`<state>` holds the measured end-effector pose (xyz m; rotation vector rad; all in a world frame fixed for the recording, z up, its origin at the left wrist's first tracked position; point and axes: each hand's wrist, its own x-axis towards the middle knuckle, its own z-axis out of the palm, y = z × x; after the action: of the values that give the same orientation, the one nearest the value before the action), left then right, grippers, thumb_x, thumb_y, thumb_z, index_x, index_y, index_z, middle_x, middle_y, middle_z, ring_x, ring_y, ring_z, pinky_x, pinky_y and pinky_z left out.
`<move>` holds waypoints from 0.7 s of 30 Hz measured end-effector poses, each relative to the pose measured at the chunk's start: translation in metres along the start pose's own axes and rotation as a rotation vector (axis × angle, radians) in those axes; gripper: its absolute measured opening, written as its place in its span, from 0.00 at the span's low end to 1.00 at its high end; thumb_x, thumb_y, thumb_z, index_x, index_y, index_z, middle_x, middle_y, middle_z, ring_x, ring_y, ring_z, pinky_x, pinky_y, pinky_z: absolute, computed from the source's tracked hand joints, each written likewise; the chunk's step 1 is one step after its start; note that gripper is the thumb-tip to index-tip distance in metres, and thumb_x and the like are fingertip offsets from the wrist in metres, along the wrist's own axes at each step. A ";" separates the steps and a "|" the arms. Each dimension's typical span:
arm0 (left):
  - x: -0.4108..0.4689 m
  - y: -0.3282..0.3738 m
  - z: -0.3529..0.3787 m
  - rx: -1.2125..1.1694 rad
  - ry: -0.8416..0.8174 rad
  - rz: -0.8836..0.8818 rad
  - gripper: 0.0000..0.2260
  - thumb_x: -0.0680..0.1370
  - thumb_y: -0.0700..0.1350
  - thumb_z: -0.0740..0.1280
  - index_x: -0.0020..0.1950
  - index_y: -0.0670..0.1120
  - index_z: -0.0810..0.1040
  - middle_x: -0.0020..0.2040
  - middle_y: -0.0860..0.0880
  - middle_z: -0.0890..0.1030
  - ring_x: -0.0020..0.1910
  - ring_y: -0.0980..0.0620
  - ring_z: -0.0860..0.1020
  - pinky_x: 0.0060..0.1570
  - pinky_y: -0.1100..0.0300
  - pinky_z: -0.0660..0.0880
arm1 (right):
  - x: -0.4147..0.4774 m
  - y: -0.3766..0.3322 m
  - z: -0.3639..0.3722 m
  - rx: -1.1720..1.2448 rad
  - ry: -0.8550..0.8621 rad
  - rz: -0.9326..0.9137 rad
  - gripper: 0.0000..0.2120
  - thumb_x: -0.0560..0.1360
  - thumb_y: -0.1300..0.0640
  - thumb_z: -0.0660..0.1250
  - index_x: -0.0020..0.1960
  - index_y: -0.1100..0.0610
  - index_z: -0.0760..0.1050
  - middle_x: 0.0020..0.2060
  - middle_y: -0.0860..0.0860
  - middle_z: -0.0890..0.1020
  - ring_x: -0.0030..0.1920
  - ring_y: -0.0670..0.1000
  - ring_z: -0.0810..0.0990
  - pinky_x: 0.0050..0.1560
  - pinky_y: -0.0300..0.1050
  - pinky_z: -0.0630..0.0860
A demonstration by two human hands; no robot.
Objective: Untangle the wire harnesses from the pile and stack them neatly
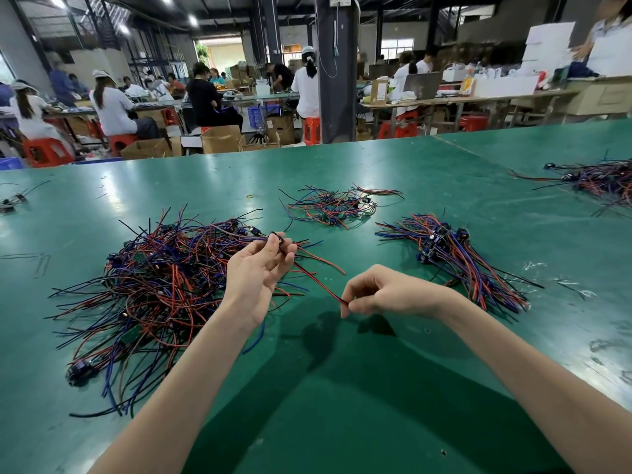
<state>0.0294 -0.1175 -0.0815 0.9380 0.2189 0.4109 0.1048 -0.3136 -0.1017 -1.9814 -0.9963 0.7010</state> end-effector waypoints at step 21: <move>-0.004 -0.031 0.005 0.299 -0.265 -0.331 0.10 0.71 0.49 0.66 0.50 0.47 0.79 0.42 0.54 0.84 0.36 0.62 0.78 0.34 0.66 0.67 | 0.009 -0.008 0.016 0.405 0.134 -0.047 0.10 0.75 0.60 0.68 0.35 0.54 0.78 0.31 0.52 0.82 0.23 0.44 0.71 0.24 0.34 0.66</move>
<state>0.0349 -0.1394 -0.1033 1.2138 0.1914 -0.0563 0.0943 -0.2962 -0.1045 -1.6236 -0.7496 0.6738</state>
